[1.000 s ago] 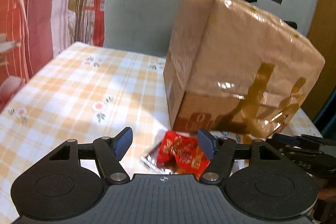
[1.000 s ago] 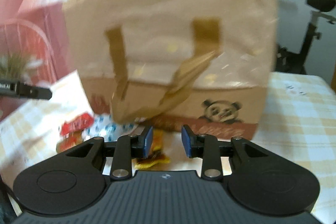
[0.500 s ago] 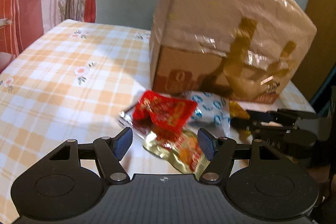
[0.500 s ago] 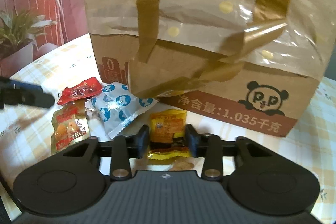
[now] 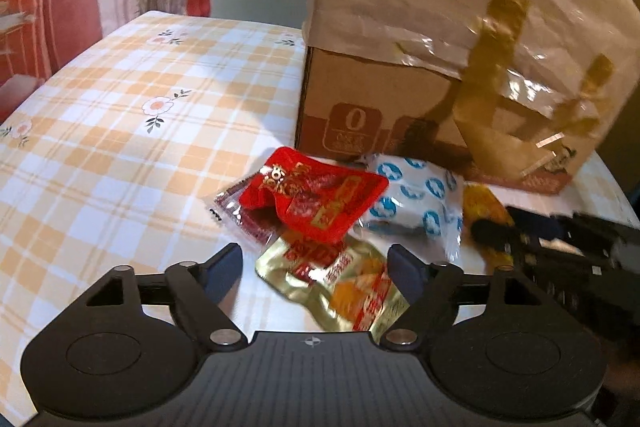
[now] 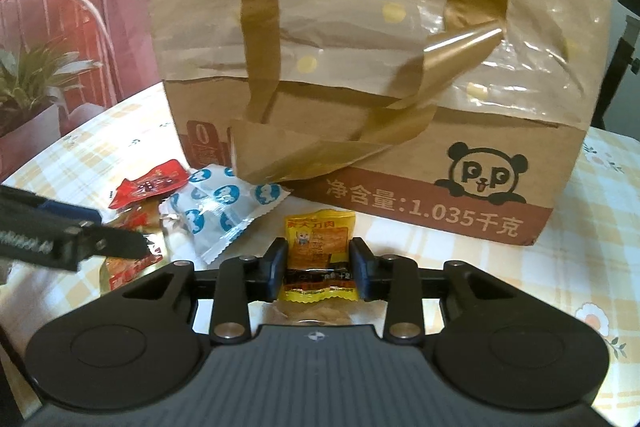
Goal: Organize snacks
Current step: 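Grasp the small yellow packet with the right tool while the left tool grasps the gold packet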
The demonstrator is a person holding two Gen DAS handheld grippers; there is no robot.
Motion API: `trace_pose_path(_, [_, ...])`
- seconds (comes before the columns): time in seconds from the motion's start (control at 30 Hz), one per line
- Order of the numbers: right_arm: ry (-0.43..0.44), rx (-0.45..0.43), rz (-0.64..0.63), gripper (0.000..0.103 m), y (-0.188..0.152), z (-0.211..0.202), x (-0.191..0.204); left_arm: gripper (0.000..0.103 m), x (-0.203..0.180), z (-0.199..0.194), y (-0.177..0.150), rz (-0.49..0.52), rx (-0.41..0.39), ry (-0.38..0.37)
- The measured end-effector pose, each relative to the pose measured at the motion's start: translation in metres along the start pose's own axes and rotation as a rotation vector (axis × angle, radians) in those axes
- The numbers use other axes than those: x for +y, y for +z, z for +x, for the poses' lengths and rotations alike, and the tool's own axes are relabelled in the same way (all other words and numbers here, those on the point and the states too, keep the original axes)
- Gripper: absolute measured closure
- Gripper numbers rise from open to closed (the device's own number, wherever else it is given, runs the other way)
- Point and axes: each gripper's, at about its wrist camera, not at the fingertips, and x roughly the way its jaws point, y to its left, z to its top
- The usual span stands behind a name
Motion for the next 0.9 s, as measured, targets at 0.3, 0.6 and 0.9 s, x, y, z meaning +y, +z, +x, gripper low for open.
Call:
trace_pose_path(0.3, [0.014,-0.002,-0.006,0.067,0.0,0.001,0.003,0.02,-0.015,0.005,0.002,0.042,0.001,0.105])
trace_pose_path(0.6, [0.026,-0.014,0.022,0.067,0.0,-0.003,-0.003,0.017,-0.002,-0.012,-0.011,0.047,0.033,0.121])
trace_pose_path(0.9, [0.023,-0.019,0.024,0.067,0.0,-0.004,0.0,0.017,0.02,-0.018,-0.012,-0.056,0.034,0.159])
